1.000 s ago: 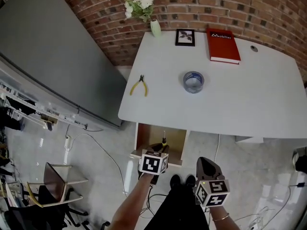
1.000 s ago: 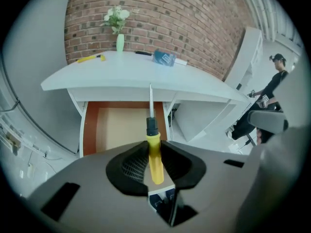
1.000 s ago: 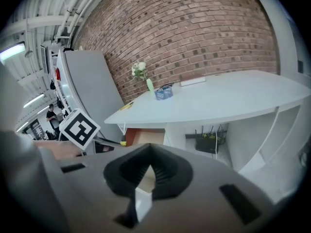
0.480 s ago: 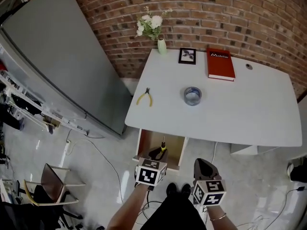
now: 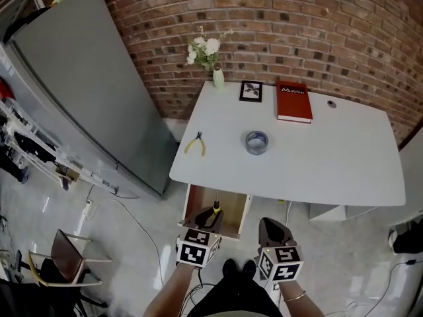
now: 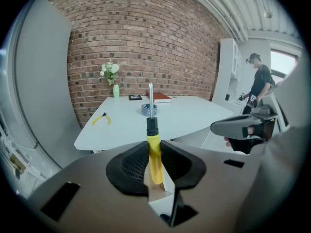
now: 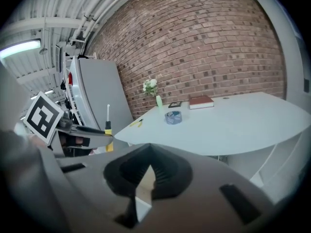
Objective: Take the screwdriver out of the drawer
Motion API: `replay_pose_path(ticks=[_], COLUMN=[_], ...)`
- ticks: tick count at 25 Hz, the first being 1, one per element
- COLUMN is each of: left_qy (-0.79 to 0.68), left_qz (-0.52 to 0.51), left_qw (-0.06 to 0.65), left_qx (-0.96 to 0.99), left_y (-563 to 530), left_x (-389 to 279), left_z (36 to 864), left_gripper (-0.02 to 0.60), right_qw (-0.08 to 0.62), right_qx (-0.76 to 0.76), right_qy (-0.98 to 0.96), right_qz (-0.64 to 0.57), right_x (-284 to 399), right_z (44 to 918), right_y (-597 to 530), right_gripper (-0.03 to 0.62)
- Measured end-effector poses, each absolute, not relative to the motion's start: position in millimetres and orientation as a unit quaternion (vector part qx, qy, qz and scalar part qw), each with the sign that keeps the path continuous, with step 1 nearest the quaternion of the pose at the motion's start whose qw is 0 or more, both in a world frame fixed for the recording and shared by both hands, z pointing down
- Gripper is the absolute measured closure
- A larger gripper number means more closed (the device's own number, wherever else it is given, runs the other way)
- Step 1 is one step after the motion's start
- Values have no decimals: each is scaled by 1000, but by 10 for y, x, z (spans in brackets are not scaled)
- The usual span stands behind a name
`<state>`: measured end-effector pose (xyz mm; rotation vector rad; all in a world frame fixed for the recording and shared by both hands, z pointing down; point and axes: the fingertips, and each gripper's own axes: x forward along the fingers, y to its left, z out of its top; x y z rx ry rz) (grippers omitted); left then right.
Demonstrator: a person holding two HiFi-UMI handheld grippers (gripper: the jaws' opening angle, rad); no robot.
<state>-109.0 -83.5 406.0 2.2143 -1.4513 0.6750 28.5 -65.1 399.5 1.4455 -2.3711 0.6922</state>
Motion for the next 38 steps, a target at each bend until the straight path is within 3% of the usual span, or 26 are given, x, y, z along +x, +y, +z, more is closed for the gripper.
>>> replay_pose_path(ticks=[38], left_qy=[-560], left_qz=[183], left_qw=[195], left_qx=[784], left_y=[-477], left_x=[-1294], left_z=[3595], left_gripper=[509], right_qw=[132], right_qx=[513], right_qy=[-826], right_qz=[191], right_x=[525], right_z=[3496], right_y=[-685], right_gripper=[592])
